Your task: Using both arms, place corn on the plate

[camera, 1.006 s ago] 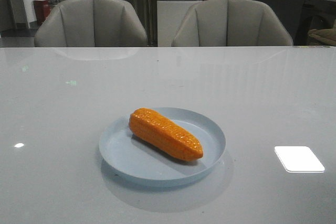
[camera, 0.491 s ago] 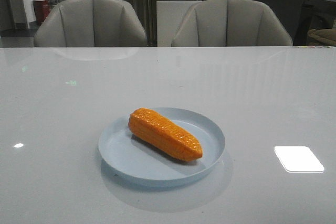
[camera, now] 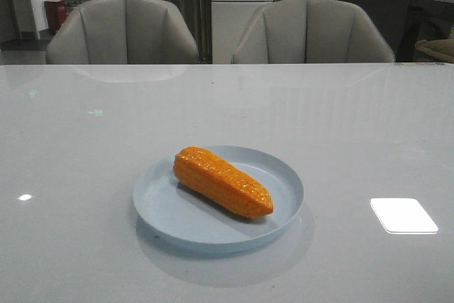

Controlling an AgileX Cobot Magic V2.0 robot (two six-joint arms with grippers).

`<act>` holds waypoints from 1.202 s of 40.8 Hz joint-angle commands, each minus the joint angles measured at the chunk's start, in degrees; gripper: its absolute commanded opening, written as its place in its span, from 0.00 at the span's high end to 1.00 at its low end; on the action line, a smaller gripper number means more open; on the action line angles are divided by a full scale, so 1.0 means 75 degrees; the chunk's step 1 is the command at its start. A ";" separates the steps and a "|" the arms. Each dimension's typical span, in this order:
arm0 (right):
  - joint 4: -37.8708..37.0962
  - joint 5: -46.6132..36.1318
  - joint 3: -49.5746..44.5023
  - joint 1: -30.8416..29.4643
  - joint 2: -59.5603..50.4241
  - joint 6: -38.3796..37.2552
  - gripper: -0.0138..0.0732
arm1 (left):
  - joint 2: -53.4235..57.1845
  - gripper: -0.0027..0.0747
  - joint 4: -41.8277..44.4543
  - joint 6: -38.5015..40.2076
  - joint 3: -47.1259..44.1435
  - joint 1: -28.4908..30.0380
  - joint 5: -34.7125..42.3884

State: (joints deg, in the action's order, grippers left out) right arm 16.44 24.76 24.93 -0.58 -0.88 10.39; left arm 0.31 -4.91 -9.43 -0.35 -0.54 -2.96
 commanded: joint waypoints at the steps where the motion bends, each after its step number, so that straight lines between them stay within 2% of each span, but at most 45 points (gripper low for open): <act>1: -0.0803 -0.1371 -0.0298 0.0042 -0.0122 -0.1027 0.82 | 0.0050 0.84 -0.0074 0.0094 -0.0290 -0.0011 0.0581; 5: -0.1352 -0.1849 -0.0923 0.0228 -0.0138 -0.1286 0.82 | 0.0050 0.84 -0.0074 0.0094 -0.0290 -0.0011 0.0581; 12: -0.1370 -0.2868 -0.2230 0.0625 -0.0138 -0.1269 0.82 | 0.0050 0.84 -0.0074 0.0094 -0.0290 -0.0011 0.0581; 20: -0.1551 -0.3450 -0.3413 0.0637 -0.0138 -0.1269 0.82 | 0.0050 0.84 -0.0074 0.0094 -0.0290 -0.0011 0.0581; 23: -0.1551 -0.2758 -0.3375 0.0637 -0.0138 -0.1269 0.82 | 0.0050 0.84 -0.0074 0.0094 -0.0290 -0.0011 0.0581; 27: -0.1551 -0.2489 -0.3375 0.0637 -0.0138 -0.1269 0.82 | 0.0050 0.84 -0.0074 0.0094 -0.0290 -0.0011 0.0581; 35: -0.1551 -0.3404 -0.3375 0.0637 -0.0138 -0.1269 0.82 | 0.0050 0.84 -0.0074 0.0094 -0.0290 -0.0011 0.0581; 49: -0.1551 -0.3354 -0.3375 0.0637 -0.0138 -0.1269 0.82 | 0.0050 0.84 -0.0074 0.0094 -0.0290 -0.0011 0.0581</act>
State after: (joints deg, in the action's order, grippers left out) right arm 5.25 4.85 -1.66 4.09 -0.88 1.00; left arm 0.31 -4.91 -9.43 -0.35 -0.54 -2.96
